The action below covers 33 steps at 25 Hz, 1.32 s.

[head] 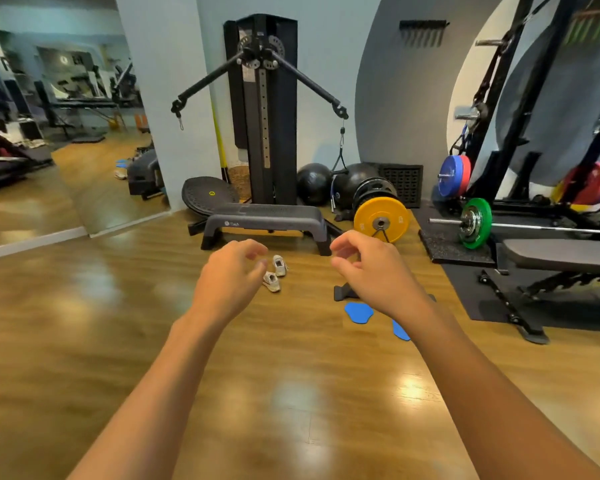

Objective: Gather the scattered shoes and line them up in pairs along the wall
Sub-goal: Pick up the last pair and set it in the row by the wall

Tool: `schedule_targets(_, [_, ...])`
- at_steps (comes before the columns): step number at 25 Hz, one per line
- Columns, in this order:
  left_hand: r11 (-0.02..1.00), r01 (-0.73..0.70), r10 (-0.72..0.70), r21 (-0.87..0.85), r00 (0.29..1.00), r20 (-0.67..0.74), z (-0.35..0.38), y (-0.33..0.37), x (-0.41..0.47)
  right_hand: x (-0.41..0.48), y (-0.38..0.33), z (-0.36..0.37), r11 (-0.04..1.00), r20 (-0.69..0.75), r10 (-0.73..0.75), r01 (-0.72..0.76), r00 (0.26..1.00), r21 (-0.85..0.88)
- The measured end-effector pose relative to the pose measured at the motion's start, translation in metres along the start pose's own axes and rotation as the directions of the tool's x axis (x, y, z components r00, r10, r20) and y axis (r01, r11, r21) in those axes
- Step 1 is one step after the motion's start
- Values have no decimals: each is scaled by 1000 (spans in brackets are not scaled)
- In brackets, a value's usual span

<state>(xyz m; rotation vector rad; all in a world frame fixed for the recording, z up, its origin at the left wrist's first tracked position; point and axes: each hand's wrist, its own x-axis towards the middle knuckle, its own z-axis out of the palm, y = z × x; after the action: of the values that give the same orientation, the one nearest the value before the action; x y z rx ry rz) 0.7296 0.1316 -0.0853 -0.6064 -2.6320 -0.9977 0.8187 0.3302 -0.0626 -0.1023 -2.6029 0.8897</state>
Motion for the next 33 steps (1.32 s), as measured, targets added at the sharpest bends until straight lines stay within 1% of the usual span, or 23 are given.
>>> schedule_targets(4, [1000, 18, -19, 10, 994, 104, 64, -44, 127, 127, 53, 39, 999, 12, 39, -39, 999, -15])
schedule_targets(6, [999, 38, -40, 19, 993, 113, 92, -70, 177, 185, 76, 62, 999, 34, 34, -33, 999, -21])
schedule_targets(9, [993, 113, -118, 45, 984, 131, 129, -112, 264, 291, 111, 101, 999, 88, 18, -14, 996, -37])
schedule_targets(13, [985, 168, -172, 51, 978, 116, 156, -161, 376, 419, 135, 147, 1000, 160, 16, -12, 987, -24])
schedule_targets(16, [976, 207, -213, 62, 972, 99, 188, -212, 459, 513, 165, 187, 1000, 178, 22, -18, 984, -24])
schedule_targets(19, [976, 215, -219, 39, 966, 136, 237, -264, 539, 594, 205, 238, 998, 191, 57, -51, 980, -35])
schedule_targets(22, [965, 260, -260, 28, 943, 206, 284, -308, 615, 665, 240, 286, 988, 240, 152, -145, 959, -46])
schedule_targets(25, [954, 299, -296, 34, 916, 270, 329, -342, 689, 740, 280, 323, 980, 261, 195, -195, 945, -25])
schedule_targets(28, [934, 352, -351, 57, 884, 309, 384, -380, 752, 812, 328, 373, 974, 323, 224, -226, 919, -34])
schedule_targets(31, [903, 426, -424, 63, 854, 302, 438, -419, 795, 864, 376, 426, 969, 426, 239, -243, 873, -47])
schedule_targets(33, [880, 469, -466, 75, 823, 325, 482, -447, 823, 901, 412, 465, 968, 494, 245, -242, 834, -70])
